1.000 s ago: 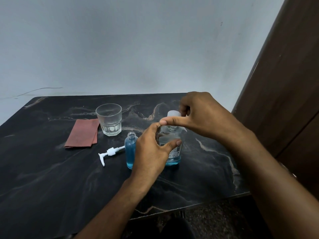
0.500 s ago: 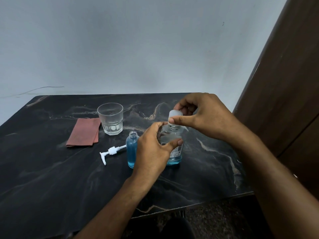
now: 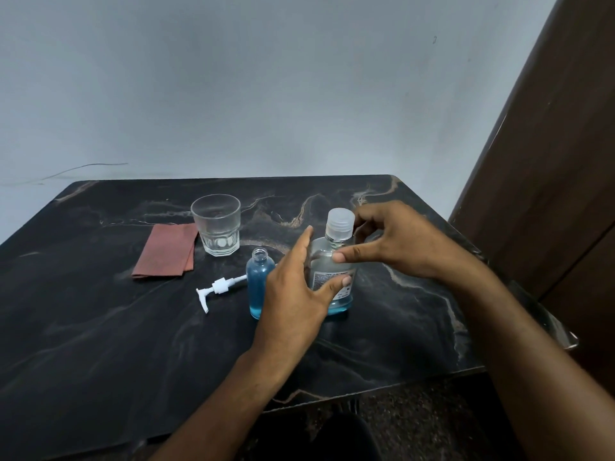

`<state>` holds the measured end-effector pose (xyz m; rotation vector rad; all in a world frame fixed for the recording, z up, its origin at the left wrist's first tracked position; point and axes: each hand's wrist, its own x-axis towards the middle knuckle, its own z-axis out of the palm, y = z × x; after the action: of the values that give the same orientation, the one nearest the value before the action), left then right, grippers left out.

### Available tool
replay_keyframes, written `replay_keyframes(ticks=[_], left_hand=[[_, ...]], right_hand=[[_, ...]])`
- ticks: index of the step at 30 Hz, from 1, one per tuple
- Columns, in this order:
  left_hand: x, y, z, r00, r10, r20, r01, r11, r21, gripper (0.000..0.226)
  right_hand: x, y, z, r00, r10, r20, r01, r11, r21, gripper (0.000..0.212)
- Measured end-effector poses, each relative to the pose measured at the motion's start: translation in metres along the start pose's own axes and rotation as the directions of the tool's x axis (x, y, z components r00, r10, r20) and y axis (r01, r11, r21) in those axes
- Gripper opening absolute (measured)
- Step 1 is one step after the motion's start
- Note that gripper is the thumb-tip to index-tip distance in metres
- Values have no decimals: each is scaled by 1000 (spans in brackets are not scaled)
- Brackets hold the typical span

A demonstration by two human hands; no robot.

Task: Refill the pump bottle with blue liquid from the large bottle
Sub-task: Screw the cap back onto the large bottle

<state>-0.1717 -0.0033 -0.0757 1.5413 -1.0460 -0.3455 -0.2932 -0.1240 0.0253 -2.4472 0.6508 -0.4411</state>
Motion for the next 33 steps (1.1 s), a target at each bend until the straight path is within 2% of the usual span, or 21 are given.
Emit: replay_keyframes(ticks=[4, 7, 19, 26, 33], left_hand=[[-6, -6, -1, 1000, -5, -2, 5, 998, 69, 99], [-8, -10, -3, 999, -12, 31, 9, 995, 101, 98], [-14, -5, -5, 997, 74, -3, -74, 995, 68, 66], [-35, 0, -25, 980, 192, -59, -189, 981, 53, 33], [-47, -8, -47, 950, 267, -161, -252, 962, 106, 21]], right_hand=[[1, 6, 3, 998, -7, 56, 1, 994, 111, 58], [2, 13, 7, 998, -7, 60, -4, 986, 167, 46], [-4, 32, -14, 994, 98, -55, -94, 993, 73, 39], [-6, 39, -15, 992, 118, -55, -112, 989, 92, 44], [-5, 44, -11, 994, 102, -48, -96, 989, 109, 44]])
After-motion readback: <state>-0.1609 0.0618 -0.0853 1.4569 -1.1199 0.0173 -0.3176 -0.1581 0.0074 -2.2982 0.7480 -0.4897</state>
